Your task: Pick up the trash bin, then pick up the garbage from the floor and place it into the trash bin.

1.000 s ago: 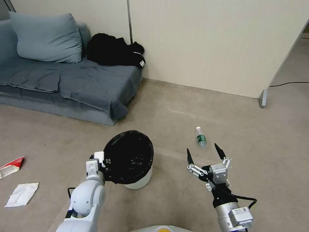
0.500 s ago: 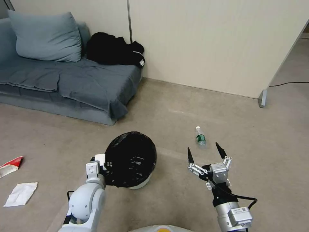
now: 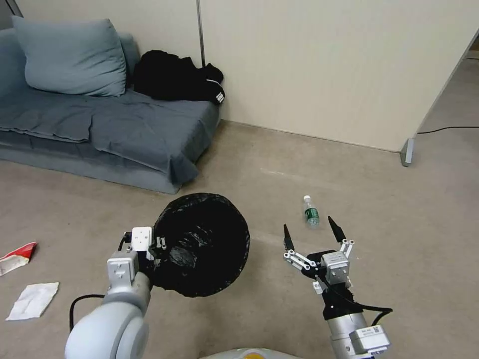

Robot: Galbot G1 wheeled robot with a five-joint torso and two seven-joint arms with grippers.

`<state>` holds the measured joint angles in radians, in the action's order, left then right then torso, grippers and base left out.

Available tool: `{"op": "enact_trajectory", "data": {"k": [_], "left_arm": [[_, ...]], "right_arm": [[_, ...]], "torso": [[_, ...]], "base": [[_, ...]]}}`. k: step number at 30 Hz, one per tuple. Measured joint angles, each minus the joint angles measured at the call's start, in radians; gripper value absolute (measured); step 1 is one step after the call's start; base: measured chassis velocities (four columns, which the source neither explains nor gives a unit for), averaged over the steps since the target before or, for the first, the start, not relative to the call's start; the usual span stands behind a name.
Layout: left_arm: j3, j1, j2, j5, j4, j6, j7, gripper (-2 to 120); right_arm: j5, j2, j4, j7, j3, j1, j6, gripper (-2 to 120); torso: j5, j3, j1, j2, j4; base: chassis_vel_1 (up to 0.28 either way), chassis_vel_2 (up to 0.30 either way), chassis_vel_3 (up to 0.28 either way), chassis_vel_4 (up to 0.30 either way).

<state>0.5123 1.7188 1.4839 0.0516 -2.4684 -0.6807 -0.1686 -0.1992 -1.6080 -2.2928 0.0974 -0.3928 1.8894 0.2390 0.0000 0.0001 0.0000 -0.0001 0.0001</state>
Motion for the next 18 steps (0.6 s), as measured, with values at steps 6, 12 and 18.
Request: {"op": "enact_trajectory", "data": {"k": [6, 12, 18], "left_arm": [[-0.006, 0.028, 0.014, -0.034, -0.015, 0.023, 0.001, 1], [-0.012, 0.04, 0.021, -0.043, -0.021, 0.031, 0.001, 1], [-0.012, 0.037, 0.022, -0.043, -0.018, 0.034, 0.002, 1]], "right_arm": [[-0.001, 0.0, -0.003, 0.003, 0.001, 0.0, 0.0, 100], [-0.001, 0.0, -0.01, -0.003, -0.004, 0.003, -0.004, 100], [-0.002, 0.0, -0.011, -0.005, -0.009, 0.005, -0.004, 100]], "torso": [[0.0, 0.0, 0.0, 0.0, -0.0002], [0.0, 0.0, 0.0, 0.0, -0.0002], [0.0, 0.0, 0.0, 0.0, -0.0001]], "base": [[0.0, 0.0, 0.0, 0.0], [0.0, 0.0, 0.0, 0.0], [0.0, 0.0, 0.0, 0.0]]}}
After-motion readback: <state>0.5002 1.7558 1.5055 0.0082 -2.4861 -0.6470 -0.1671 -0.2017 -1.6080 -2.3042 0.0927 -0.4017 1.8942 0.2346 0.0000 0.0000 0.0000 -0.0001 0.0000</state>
